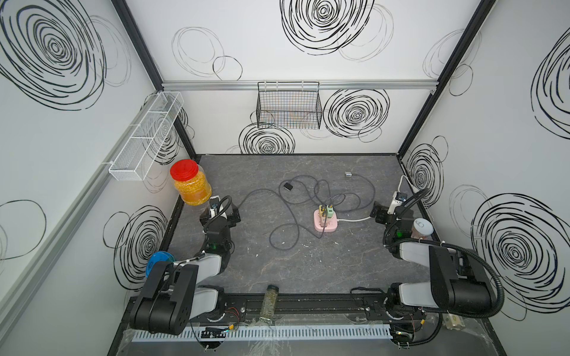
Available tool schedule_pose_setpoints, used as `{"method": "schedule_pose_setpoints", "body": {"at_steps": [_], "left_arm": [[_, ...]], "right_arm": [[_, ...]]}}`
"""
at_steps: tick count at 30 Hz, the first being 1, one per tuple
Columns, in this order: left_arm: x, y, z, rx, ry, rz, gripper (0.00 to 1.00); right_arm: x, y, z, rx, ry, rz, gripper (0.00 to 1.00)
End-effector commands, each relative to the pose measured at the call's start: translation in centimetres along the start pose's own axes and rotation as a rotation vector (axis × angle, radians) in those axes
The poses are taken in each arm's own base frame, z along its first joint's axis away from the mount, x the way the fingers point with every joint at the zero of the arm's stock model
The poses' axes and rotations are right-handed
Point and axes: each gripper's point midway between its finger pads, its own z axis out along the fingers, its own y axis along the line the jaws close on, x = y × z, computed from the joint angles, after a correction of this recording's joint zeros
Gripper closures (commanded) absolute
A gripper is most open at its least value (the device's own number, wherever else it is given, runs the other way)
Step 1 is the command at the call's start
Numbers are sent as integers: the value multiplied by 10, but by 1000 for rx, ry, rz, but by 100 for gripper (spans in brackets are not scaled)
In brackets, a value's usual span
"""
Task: Charge mp3
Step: Reset both arms
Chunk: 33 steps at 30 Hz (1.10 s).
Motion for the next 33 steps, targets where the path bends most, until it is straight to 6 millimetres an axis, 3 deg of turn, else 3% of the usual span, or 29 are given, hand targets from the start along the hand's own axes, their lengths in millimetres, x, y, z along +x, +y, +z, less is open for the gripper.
{"method": "schedule_pose_setpoints", "body": {"at_steps": [1,9,15,33], "left_arm": [[-28,-10,5,53,-121,-31,1],[-14,-26,13,97,-94,24,1],[-14,-25,15,101,-88,17,1],[-15,-24,14,104,-92,14,1]], "right_arm": [[-19,9,-1,-15,-101,-45,3],[-12,14,4,-4,-106,-87,1],[-10,11,12,-19,-59,-56,0],[-10,11,11,-23,-62,-55,0]]}}
